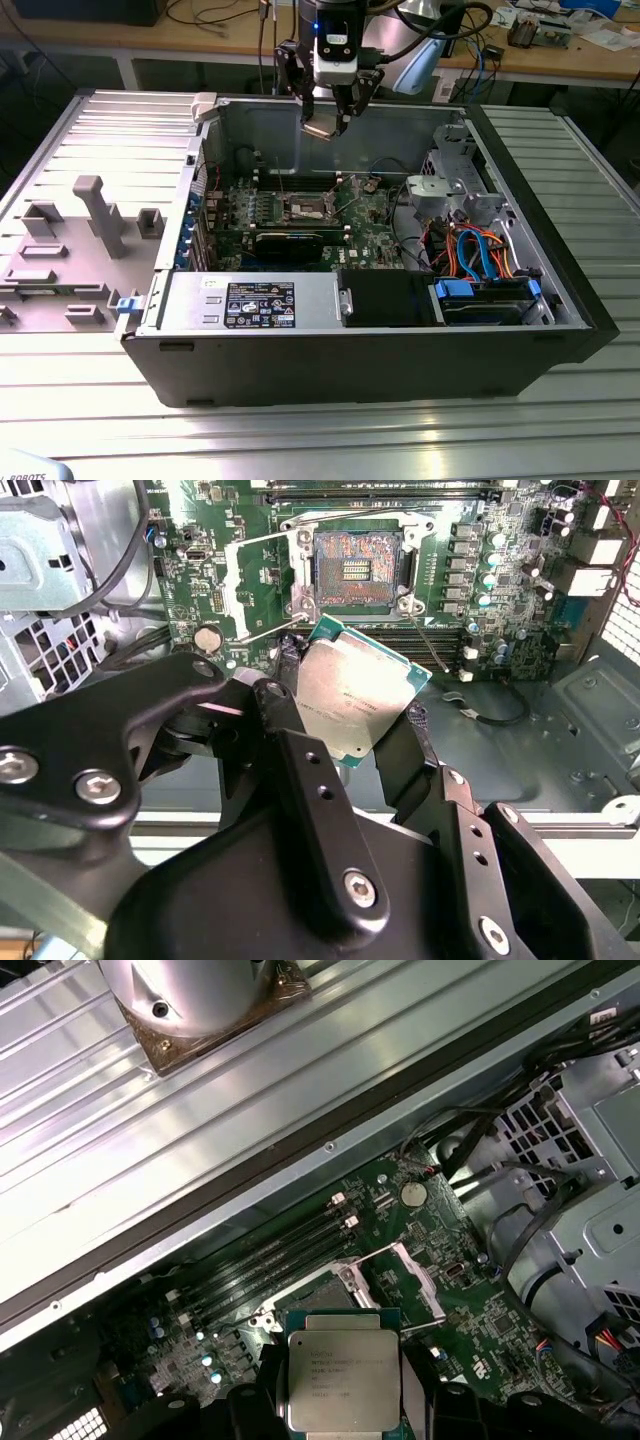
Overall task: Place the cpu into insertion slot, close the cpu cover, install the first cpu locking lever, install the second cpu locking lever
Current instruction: 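Place the cpu into insertion slot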
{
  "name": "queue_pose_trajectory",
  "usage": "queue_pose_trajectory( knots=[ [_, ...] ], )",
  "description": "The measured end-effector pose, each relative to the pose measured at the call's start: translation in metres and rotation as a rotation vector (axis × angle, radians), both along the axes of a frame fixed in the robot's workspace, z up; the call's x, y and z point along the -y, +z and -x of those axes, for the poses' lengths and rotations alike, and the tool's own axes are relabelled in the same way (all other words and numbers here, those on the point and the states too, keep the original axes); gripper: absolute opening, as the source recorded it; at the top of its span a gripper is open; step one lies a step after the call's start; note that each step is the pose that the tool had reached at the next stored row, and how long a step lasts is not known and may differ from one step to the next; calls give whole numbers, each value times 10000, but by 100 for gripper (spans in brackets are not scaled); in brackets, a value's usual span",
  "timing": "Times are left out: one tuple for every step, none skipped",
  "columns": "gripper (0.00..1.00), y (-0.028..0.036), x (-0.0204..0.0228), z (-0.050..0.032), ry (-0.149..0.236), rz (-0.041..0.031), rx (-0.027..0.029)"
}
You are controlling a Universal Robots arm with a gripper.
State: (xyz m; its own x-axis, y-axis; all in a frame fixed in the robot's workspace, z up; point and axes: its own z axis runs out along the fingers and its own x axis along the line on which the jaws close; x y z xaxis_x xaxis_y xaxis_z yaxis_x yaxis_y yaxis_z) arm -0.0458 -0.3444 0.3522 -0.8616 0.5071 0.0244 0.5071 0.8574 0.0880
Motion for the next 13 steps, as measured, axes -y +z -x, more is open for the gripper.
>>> queue_pose_trajectory(
  knots=[
    [54, 0, 0, 0, -40, 0, 0],
    [54, 0, 0, 0, -99, 0, 0],
    [54, -1, 0, 0, -191, 1, 0],
    [54, -2, 0, 0, -304, 0, 0],
    [54, -3, 0, 0, -456, 0, 0],
    [54, -5, 0, 0, -713, 1, 0],
    [54, -6, 0, 0, -912, 0, 0],
    [54, -6, 0, 0, -1025, -1, -1],
    [54, -6, 0, 0, -1034, 0, 0],
    [54, -6, 0, 0, -1035, 0, 0],
    [54, -6, 0, 0, -1036, 0, 0],
    [54, -6, 0, 0, -1036, 1, 0],
    [54, -6, 0, 0, -1036, 0, 0]
  ],
)
